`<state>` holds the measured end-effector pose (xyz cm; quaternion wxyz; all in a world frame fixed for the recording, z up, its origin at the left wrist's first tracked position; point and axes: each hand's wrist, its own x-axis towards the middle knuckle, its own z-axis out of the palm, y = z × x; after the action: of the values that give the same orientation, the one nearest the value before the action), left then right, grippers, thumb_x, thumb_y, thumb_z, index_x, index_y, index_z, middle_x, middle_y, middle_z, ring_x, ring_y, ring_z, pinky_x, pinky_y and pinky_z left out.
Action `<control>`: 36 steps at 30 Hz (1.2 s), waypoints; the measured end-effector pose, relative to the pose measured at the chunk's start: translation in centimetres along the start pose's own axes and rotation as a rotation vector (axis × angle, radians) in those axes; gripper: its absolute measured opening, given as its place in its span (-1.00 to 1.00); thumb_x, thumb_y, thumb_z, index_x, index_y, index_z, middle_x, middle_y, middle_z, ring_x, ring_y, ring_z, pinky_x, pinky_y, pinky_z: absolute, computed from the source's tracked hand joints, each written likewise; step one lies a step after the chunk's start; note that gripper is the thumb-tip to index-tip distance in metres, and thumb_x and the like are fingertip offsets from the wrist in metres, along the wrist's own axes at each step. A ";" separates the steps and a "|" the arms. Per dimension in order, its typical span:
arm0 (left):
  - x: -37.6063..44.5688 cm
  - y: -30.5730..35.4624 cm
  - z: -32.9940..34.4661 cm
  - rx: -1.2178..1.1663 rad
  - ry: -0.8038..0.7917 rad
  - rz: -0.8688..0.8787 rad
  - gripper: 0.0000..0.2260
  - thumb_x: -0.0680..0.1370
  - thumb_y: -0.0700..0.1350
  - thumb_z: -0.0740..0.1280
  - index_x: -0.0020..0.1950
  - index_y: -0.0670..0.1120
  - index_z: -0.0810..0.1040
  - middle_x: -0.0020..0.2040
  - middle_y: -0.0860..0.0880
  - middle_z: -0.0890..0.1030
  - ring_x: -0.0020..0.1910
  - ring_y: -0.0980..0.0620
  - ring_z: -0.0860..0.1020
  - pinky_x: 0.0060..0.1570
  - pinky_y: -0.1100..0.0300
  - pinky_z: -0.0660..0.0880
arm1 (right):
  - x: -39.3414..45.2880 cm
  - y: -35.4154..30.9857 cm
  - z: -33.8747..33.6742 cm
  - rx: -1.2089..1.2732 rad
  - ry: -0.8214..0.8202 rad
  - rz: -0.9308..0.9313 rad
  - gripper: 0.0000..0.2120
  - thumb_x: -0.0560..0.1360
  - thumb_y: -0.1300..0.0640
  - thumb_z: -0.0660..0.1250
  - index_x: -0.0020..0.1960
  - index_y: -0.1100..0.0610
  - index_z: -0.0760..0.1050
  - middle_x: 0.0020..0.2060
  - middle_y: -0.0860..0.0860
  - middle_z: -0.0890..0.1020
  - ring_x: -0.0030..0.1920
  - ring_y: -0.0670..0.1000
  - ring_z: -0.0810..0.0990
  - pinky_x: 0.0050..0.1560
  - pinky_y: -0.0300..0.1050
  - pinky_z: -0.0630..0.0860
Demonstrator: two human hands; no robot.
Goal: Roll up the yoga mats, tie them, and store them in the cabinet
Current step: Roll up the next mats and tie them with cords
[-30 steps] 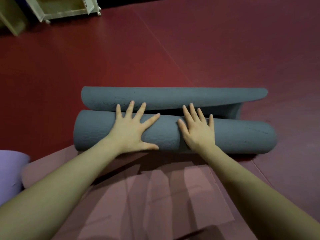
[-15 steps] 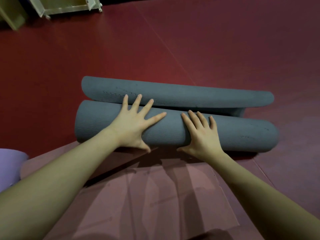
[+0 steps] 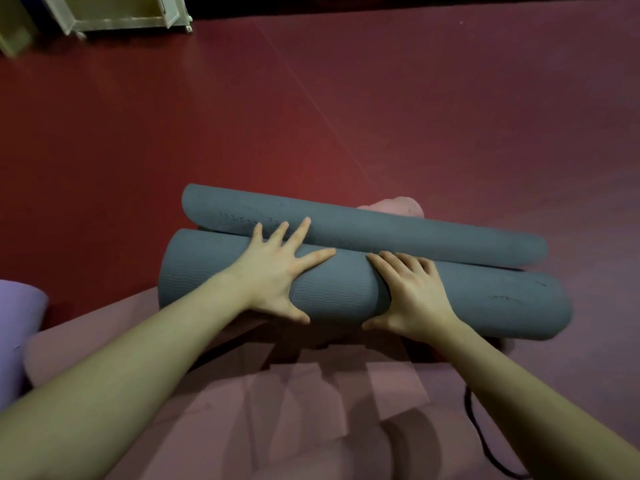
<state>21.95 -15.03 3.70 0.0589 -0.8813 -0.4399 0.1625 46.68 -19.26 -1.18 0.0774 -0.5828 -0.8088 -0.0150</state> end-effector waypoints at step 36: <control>4.5 4.2 0.2 -0.072 0.377 -0.217 -0.43 0.54 0.20 -0.02 0.39 -0.05 0.45 0.39 -0.13 0.44 0.38 -0.25 0.37 0.36 -0.25 0.20 | 3.8 1.2 2.1 0.146 0.035 0.370 -0.25 0.44 -0.32 -0.36 0.56 -0.09 -0.02 0.56 -0.06 0.04 0.55 0.02 -0.05 0.47 0.16 -0.25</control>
<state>27.57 -14.02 1.39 0.1257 -0.8451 -0.5188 -0.0281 46.37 -15.05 -2.79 0.1349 -0.7142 -0.6852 0.0479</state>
